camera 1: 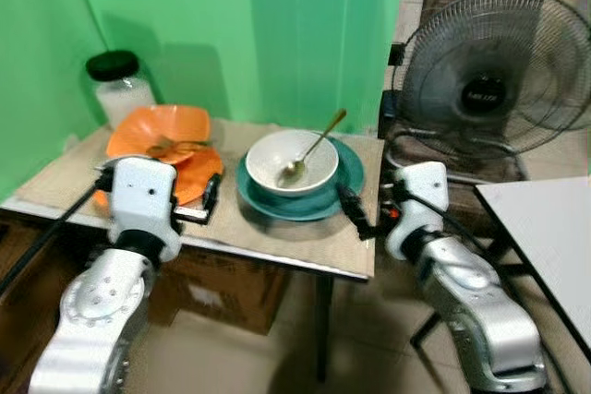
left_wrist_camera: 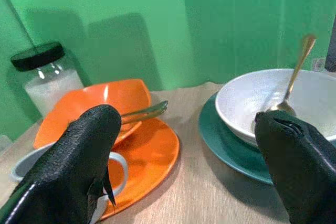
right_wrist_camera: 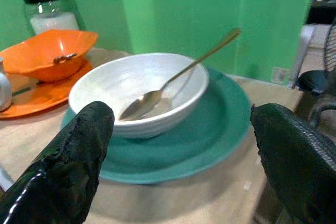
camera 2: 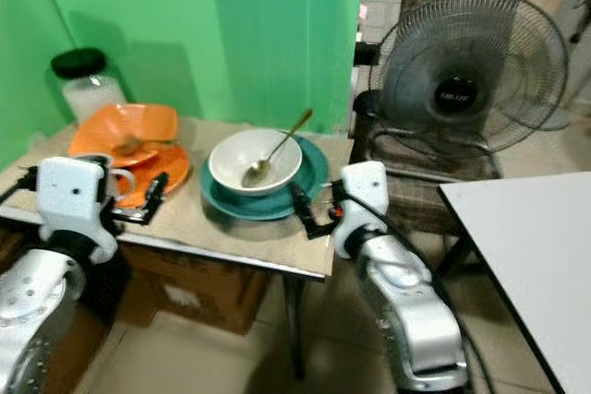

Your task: Setting the table

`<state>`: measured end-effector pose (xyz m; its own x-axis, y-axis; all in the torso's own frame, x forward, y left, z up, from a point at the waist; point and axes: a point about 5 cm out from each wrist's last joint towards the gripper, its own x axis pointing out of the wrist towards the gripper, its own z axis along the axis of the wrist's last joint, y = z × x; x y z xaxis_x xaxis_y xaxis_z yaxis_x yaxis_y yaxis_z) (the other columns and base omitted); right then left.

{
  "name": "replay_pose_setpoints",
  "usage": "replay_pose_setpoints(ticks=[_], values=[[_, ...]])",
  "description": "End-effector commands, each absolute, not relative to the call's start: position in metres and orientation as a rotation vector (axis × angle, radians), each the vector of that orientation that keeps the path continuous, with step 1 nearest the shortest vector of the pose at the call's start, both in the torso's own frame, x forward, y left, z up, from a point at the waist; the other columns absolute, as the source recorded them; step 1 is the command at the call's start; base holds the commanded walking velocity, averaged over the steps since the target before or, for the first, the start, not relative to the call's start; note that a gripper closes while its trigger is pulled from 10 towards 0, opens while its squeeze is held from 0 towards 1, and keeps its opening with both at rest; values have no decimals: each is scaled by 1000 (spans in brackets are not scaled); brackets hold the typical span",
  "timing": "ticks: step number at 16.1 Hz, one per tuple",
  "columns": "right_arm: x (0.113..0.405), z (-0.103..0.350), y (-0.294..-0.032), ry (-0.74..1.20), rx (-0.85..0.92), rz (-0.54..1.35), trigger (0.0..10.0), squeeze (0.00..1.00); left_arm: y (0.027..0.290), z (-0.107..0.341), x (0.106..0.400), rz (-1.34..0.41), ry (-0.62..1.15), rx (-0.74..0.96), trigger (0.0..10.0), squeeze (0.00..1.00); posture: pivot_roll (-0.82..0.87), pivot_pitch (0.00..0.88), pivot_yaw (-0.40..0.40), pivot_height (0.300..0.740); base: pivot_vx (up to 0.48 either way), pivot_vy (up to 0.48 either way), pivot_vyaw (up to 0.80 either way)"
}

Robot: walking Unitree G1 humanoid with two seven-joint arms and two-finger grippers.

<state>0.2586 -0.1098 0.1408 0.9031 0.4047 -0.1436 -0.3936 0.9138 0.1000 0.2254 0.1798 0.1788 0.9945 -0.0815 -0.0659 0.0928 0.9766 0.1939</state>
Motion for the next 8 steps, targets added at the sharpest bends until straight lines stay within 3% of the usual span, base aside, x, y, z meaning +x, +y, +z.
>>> replay_pose_setpoints(ticks=[1, 8], values=[[263, 145, -112, 142, 63, 400, 10000, 1000, 178, 181, 226, -102, 50, 199, 10000, 0, -31, 0, 41, 740, 364, 0, 0], [265, 146, -111, 128, 43, 404, 10000, 1000, 177, 180, 226, -122, 51, 204, 10000, 0, -35, 0, 40, 740, 361, 0, 0]])
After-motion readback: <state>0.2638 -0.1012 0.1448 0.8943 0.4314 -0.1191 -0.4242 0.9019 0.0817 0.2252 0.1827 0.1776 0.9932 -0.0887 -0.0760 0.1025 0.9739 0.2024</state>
